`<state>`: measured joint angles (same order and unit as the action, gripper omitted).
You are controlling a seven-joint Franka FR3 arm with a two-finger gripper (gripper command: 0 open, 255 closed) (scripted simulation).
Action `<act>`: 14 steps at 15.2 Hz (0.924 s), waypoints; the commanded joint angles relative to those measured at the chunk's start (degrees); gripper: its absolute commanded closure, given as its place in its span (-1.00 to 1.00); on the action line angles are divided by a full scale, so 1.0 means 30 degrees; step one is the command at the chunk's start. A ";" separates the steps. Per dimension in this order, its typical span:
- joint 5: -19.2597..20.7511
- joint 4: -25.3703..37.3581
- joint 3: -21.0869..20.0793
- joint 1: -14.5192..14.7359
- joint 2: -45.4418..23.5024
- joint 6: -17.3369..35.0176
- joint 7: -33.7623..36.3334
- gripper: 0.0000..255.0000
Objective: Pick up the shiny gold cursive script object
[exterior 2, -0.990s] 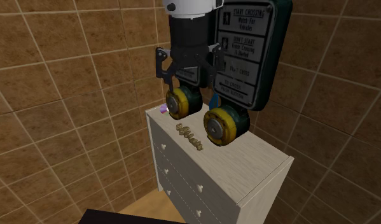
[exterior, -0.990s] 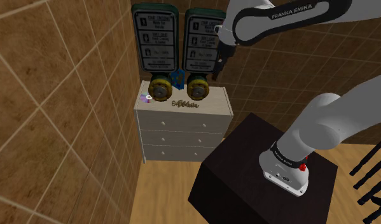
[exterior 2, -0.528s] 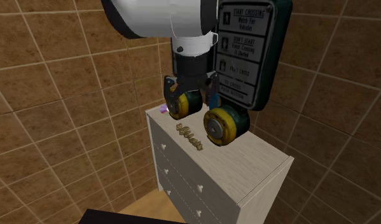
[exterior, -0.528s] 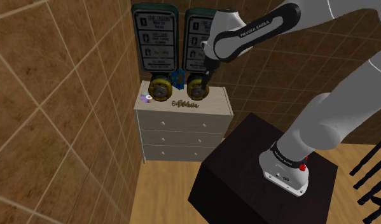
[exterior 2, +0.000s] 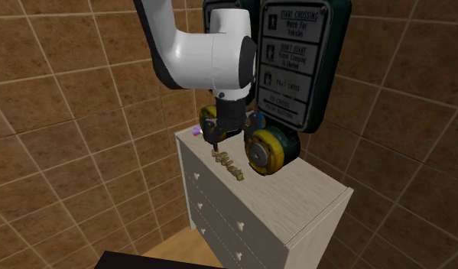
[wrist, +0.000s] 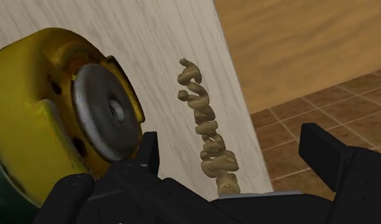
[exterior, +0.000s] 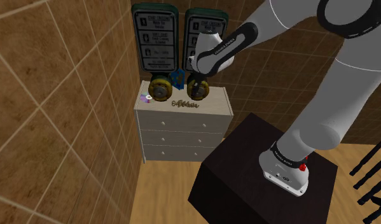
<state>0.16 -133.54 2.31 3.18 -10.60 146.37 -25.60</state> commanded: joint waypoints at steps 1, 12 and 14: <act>-0.0097 0.0834 -0.0105 -0.0028 -0.1549 0.0621 -0.0397 -1.00; -0.0183 0.2774 -0.0393 -0.0171 -0.5848 0.2804 -0.0979 -1.00; -0.0182 0.2804 -0.0399 -0.0177 -0.5988 0.2914 -0.0978 -1.00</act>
<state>-0.37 -125.26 0.95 2.76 -28.10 155.03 -28.58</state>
